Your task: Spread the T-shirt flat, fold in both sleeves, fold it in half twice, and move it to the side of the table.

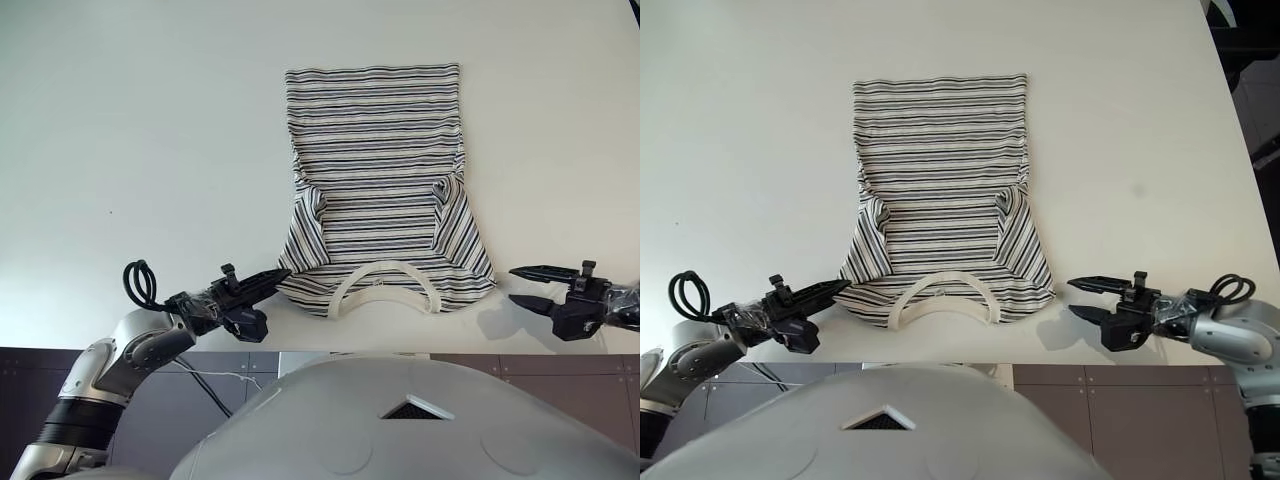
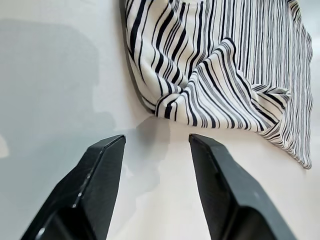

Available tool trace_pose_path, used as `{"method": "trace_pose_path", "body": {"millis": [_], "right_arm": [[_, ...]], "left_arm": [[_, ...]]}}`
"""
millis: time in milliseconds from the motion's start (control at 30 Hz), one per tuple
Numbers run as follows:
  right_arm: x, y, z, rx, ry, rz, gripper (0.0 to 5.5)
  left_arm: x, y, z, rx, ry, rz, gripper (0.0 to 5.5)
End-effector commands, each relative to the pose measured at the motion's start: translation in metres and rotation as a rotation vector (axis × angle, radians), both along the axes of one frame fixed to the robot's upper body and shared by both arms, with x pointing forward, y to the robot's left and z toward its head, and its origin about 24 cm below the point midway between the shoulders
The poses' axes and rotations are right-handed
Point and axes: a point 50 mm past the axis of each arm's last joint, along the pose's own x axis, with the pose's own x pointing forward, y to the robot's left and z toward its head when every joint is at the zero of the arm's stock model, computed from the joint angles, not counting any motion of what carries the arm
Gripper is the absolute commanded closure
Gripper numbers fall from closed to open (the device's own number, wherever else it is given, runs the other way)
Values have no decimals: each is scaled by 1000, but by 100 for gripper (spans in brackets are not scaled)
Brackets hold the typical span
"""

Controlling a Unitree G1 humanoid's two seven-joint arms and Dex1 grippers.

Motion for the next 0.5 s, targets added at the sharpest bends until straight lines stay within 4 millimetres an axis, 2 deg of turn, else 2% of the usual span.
{"method": "trace_pose_path", "body": {"millis": [33, 200, 500], "right_arm": [[2, 11, -7, 27, -30, 20, 316], [-5, 21, -18, 46, -26, 31, 316], [2, 25, -34, 14, -46, 19, 316]], "left_arm": [[-16, -1, -20, 83, 120, -24, 540], [-15, 2, -19, 95, 125, -37, 540], [-13, 7, -18, 107, 131, -46, 540]]}}
